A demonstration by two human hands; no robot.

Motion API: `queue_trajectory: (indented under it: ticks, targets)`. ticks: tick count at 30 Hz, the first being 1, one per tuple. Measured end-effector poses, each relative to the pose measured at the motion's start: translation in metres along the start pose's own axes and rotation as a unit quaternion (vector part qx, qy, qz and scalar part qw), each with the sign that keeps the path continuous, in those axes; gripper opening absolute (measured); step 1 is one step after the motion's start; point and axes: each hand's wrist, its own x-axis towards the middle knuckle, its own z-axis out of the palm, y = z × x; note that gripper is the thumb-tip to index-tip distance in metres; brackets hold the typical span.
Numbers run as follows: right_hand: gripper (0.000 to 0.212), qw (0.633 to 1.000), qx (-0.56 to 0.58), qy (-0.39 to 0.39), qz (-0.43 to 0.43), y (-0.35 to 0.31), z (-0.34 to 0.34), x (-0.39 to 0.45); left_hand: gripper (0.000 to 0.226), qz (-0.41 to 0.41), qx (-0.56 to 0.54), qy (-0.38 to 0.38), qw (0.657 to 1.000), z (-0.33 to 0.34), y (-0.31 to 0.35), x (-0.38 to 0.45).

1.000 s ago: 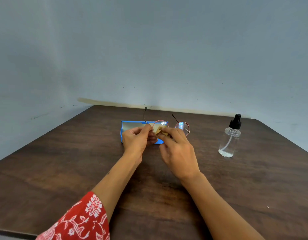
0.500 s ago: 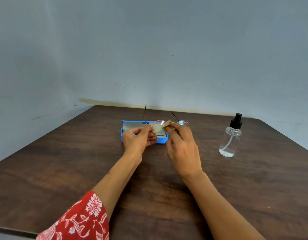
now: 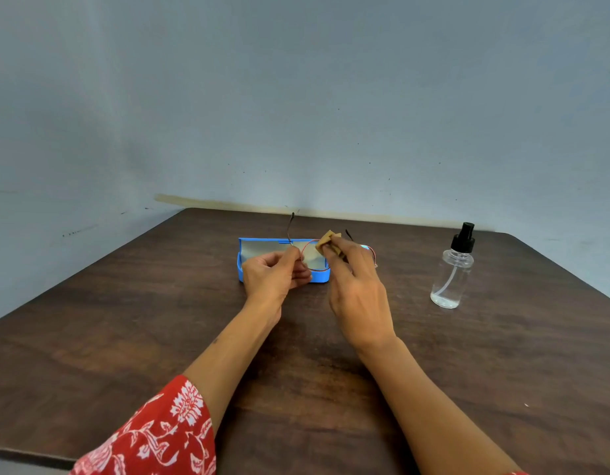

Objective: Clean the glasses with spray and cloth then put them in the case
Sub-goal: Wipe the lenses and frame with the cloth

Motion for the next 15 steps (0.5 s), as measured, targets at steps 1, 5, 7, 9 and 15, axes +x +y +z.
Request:
queue_trajectory:
  ticks: [1, 5, 7, 9, 15]
  targets:
    - [0.029, 1.0, 0.005, -0.003, -0.017, -0.0016, 0.0007, -0.0001, 0.017, 0.003, -0.001, 0.002, 1.0, 0.0, -0.0002, 0.0001]
    - [0.031, 0.998, 0.024, -0.033, -0.047, -0.0065, 0.0014, -0.0014, 0.018, 0.009, 0.001, 0.009, 1.0, -0.0012, 0.0001, 0.0014]
    - [0.023, 0.999, 0.01, -0.019, -0.025, -0.0037, -0.0006, -0.0008, 0.017, 0.003, -0.004, 0.01, 1.0, -0.0019, 0.0016, 0.0014]
    - [0.027, 1.0, -0.003, -0.009, 0.016, -0.0002, -0.002, 0.0, 0.014, -0.003, -0.002, 0.007, 1.0, -0.0017, 0.0023, 0.0006]
    - [0.032, 0.999, 0.028, -0.029, -0.021, -0.0051, 0.0015, -0.003, 0.016, 0.002, 0.001, 0.004, 1.0, 0.0004, -0.0014, -0.0009]
